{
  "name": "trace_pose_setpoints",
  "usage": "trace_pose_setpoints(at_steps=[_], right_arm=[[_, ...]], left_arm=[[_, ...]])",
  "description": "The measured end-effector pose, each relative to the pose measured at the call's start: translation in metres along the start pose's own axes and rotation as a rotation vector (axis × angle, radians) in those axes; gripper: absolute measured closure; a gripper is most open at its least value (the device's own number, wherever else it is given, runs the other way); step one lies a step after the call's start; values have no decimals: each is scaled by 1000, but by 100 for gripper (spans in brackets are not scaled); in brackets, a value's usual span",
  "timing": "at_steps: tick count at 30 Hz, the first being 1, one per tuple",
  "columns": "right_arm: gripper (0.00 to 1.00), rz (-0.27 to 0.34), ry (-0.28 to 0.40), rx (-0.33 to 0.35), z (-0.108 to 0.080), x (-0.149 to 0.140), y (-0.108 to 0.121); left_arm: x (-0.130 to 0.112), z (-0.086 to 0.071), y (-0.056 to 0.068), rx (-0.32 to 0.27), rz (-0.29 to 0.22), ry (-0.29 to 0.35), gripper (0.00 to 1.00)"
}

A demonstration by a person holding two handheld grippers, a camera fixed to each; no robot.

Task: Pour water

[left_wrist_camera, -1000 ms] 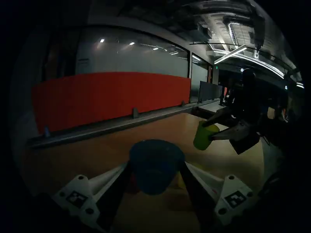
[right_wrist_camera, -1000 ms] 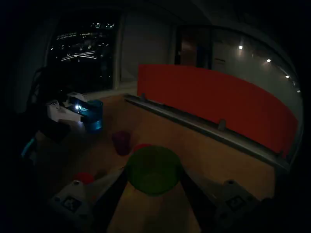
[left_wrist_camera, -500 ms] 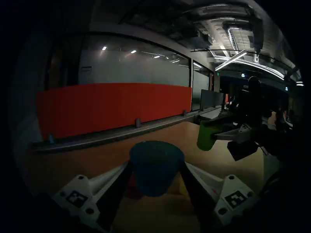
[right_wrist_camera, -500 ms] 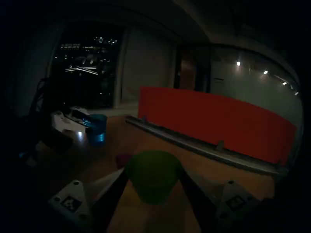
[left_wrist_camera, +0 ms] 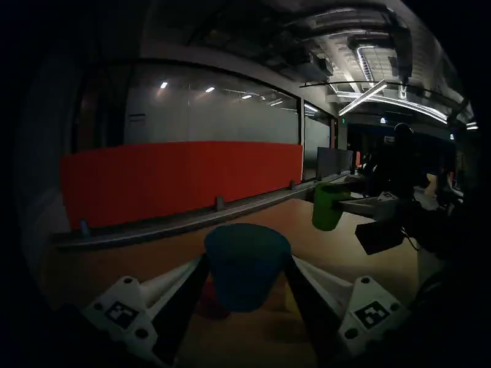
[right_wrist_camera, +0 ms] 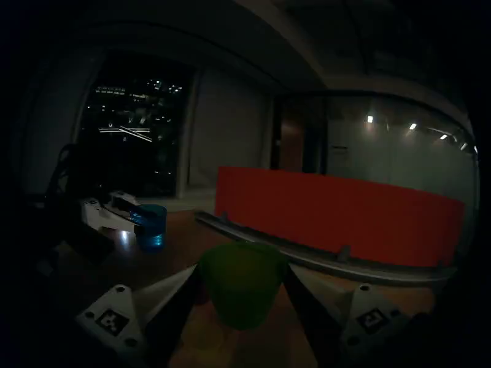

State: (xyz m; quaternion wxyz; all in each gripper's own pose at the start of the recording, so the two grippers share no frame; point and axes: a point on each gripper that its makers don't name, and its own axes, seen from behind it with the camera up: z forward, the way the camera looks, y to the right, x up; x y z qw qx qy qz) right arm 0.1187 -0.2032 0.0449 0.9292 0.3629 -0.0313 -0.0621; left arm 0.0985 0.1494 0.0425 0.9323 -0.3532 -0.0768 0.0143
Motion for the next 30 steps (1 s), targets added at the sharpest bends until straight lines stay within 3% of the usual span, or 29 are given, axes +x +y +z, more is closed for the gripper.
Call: trace_pose_setpoints(at_steps=[15,30], right_arm=[[1,18,4,22,4,3,-6],[1,53,-5,125,12,-1,-42]], left_arm=[[13,-6,-4,9,27,31,14],[49,-14,-4,20,120,100,14]])
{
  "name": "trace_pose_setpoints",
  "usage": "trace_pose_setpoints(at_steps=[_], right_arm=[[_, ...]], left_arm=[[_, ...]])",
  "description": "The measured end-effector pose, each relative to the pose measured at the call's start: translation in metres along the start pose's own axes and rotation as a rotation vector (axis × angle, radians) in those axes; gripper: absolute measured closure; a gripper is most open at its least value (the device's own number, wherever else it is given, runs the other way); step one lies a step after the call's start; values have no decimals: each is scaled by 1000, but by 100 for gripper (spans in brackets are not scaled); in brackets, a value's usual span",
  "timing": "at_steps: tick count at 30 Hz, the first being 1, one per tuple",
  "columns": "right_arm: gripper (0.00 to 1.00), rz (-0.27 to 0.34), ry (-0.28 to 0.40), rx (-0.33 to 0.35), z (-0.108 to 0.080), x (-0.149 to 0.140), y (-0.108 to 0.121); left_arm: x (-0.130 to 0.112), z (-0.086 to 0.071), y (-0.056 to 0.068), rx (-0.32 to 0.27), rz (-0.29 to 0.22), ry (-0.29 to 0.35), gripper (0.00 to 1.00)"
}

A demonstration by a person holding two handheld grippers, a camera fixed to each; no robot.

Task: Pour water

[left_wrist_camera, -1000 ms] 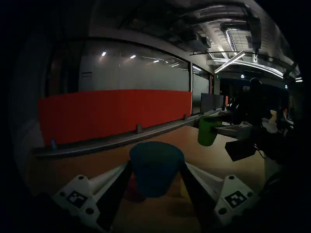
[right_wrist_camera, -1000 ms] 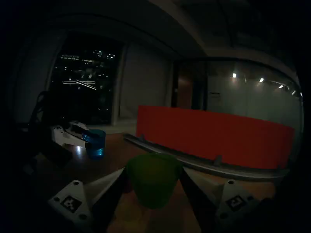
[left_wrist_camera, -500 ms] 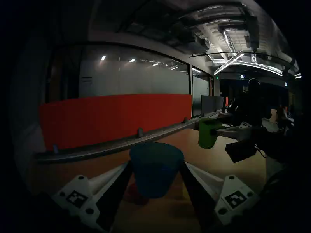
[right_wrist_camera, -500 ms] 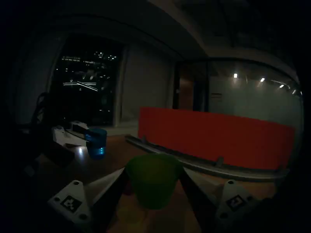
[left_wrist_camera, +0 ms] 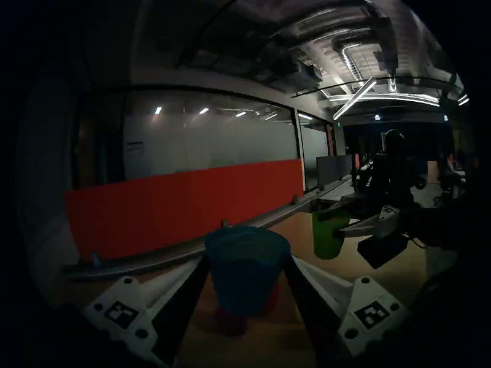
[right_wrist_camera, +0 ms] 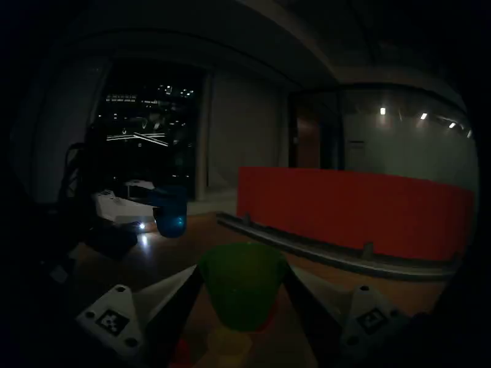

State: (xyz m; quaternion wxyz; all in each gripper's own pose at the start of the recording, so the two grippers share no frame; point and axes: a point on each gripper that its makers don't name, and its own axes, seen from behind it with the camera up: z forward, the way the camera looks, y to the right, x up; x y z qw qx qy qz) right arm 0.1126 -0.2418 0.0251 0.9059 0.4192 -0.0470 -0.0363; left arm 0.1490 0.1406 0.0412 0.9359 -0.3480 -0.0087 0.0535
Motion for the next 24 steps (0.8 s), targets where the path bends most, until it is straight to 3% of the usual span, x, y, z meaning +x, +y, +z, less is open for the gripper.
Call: trace_pose_setpoints(at_steps=[24], right_arm=[[1,-1,-10,144,23,-10,-59]], left_arm=[[45,-4,-1,49,228,40,14]])
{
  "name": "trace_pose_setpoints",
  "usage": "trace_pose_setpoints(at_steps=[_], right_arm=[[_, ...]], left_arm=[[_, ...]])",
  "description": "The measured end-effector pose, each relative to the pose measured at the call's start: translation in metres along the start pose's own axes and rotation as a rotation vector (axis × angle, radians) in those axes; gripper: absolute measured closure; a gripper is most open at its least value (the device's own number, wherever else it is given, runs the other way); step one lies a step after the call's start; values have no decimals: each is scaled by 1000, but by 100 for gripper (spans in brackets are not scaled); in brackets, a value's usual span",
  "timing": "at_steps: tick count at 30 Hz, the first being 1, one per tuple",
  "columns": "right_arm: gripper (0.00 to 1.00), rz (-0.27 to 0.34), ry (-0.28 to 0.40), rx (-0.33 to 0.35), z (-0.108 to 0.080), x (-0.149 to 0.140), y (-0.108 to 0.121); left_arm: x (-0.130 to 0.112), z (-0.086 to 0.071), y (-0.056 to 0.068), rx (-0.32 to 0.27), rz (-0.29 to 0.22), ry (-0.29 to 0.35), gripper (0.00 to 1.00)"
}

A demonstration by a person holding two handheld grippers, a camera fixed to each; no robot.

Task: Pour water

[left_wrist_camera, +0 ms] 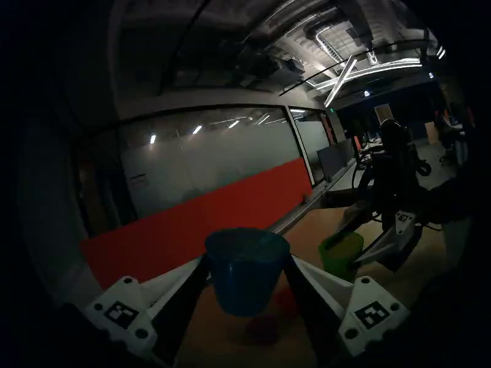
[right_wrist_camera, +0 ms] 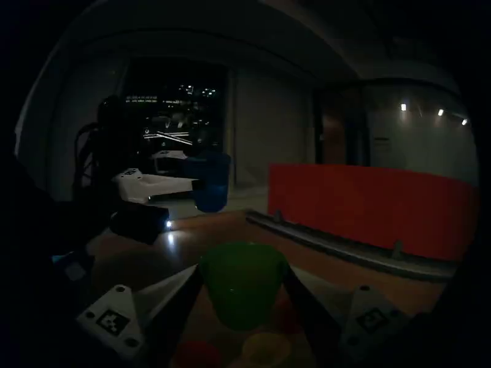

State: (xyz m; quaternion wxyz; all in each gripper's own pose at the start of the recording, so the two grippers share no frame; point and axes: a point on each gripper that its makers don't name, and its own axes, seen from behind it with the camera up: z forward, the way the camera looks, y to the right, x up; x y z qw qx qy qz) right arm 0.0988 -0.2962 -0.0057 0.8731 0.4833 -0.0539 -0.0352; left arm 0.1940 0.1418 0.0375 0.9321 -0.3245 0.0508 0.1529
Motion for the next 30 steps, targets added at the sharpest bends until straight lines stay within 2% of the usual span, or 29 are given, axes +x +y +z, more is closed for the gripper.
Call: trace_pose_setpoints(at_steps=[9,30], right_arm=[[1,-4,-5,39,9,-4,-15],[1,-7,-2,104,27,-5,-41]], left_arm=[[13,4,-2,8,92,1,14],[48,9,5,10,300,18,14]])
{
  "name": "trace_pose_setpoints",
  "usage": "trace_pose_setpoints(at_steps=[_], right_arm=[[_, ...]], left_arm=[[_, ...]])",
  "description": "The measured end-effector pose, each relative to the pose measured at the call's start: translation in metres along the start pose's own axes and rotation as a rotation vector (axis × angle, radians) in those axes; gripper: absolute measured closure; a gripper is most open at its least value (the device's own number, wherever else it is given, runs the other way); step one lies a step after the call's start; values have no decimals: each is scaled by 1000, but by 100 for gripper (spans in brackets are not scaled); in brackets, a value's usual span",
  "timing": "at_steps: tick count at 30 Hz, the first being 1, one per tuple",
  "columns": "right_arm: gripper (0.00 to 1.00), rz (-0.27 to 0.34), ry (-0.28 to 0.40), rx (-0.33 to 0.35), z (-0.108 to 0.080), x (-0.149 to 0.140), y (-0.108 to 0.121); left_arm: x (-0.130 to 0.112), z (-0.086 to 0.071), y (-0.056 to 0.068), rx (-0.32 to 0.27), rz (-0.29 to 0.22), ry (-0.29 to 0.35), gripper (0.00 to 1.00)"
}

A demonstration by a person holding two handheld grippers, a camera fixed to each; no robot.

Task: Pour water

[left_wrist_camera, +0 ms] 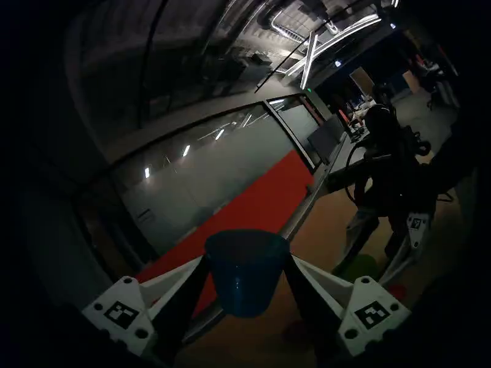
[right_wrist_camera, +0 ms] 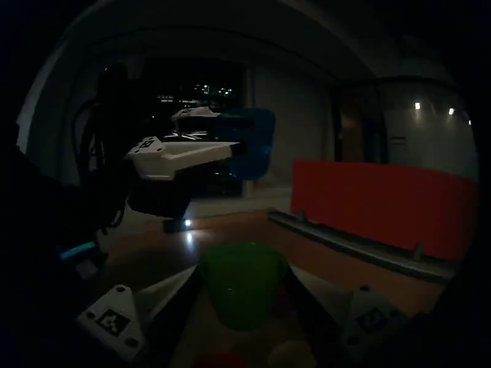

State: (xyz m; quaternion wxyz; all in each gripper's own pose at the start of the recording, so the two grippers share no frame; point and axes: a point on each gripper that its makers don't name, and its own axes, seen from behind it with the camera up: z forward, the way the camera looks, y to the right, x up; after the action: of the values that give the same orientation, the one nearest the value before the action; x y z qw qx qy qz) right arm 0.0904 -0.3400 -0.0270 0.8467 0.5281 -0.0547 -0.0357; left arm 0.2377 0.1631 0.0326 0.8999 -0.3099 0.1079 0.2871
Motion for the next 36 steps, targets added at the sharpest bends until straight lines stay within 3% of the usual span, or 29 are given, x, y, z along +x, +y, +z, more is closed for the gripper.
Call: trace_pose_setpoints(at_steps=[15,36], right_arm=[[1,4,3,7,3,-2,1],[0,5,8,8,3,2,3]], left_arm=[[25,2,6,12,181,15,14],[41,15,8,27,351,20,14]])
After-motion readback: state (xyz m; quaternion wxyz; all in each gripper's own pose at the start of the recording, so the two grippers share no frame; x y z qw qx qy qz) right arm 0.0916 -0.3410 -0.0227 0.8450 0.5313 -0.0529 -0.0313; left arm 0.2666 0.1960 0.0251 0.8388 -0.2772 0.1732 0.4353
